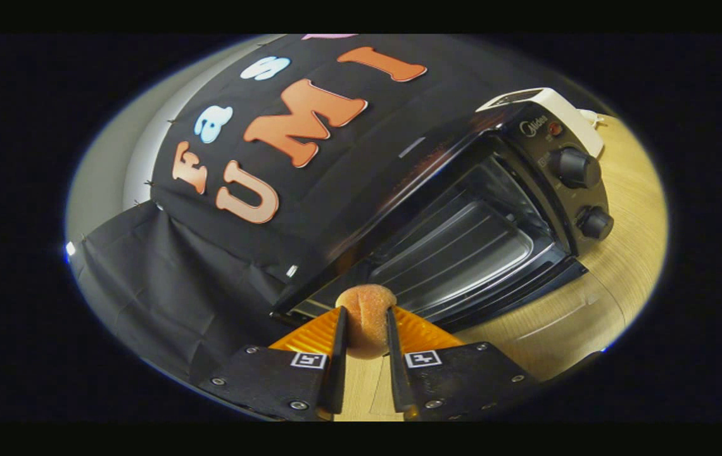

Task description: Open the toaster oven, put the food inside, and close the toaster oven door.

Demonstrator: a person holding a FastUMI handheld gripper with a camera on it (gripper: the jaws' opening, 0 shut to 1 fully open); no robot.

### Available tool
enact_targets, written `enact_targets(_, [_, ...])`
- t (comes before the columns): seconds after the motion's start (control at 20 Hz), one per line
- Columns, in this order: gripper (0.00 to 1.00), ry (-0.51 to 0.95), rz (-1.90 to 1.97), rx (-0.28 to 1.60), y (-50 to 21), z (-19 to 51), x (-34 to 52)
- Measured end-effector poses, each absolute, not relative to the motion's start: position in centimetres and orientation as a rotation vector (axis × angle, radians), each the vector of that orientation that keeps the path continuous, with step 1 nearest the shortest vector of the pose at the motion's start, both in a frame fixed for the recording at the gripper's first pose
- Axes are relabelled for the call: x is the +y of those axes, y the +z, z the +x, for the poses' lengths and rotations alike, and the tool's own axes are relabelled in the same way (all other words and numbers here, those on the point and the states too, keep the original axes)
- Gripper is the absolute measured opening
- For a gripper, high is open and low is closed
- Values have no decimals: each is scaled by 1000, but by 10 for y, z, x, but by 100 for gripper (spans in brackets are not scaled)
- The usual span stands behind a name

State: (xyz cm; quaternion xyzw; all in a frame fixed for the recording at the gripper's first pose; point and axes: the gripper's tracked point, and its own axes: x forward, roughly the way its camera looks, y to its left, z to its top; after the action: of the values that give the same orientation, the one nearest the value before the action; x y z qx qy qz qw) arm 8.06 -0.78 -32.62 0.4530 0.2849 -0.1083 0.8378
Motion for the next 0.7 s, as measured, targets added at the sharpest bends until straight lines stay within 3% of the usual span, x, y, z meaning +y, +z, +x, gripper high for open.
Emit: enact_targets(0.7, [30,-324,818,555,-368,125,-24])
